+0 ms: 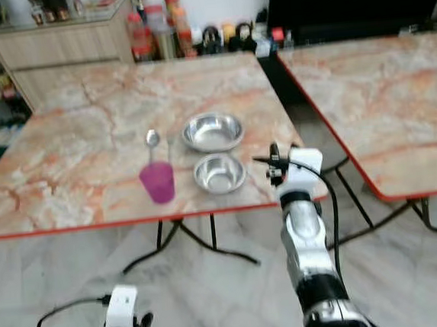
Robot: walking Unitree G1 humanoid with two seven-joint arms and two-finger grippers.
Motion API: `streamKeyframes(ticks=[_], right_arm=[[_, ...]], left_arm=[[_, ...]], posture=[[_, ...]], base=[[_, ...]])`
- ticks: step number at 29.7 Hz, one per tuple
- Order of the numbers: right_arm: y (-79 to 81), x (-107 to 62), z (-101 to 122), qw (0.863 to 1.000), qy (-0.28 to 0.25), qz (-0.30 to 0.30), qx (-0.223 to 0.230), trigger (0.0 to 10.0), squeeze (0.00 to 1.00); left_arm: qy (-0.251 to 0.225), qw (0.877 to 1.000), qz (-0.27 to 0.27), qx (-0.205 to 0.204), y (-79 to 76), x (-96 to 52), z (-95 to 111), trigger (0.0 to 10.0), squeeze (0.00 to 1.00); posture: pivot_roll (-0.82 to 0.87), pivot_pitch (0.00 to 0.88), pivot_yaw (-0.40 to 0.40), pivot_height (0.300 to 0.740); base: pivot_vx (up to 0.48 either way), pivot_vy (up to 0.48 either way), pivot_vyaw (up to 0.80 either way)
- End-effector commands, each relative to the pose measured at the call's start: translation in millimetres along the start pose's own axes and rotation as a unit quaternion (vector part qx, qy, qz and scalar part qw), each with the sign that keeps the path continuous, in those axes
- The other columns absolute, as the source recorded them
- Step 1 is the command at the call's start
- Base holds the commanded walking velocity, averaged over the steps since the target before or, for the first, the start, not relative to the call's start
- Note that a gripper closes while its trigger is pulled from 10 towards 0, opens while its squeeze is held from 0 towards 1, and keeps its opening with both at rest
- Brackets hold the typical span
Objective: Setting the table
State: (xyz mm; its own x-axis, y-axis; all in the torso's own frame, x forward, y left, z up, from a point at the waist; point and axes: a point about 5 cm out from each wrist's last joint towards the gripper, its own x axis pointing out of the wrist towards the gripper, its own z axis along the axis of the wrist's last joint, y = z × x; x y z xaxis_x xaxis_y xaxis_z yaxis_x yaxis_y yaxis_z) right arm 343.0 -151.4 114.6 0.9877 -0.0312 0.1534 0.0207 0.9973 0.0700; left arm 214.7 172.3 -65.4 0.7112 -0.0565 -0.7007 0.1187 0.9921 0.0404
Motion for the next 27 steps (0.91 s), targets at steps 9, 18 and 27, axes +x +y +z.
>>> streamKeyframes(ticks=[9,18,27], right_arm=[[3.0,4.2,7.1,1.000,-0.009,0.004,0.001,10.0,0.00],[3.6,5.2,9.6,1.000,-0.013,0.005,0.002,10.0,0.00],[4.0,6.7,12.8,1.000,-0.016,0.005,0.003,10.0,0.00]], left_arm=[[0.001,1.000,0.005,0.000,3.2,-0.3,0.0,10.0,0.00],[0.002,1.000,0.006,-0.001,3.3,-0.4,-0.6,10.0,0.00],[0.003,1.000,0.005,-0.002,2.6,-0.4,-1.0,10.0,0.00]], posture=[[-0.05,0.000,-0.006,0.740],[-0.05,0.000,-0.007,0.740],[-0.05,0.000,-0.009,0.740]], base=[[0.286,0.000,0.00],[0.288,0.000,0.00],[0.287,0.000,0.00]])
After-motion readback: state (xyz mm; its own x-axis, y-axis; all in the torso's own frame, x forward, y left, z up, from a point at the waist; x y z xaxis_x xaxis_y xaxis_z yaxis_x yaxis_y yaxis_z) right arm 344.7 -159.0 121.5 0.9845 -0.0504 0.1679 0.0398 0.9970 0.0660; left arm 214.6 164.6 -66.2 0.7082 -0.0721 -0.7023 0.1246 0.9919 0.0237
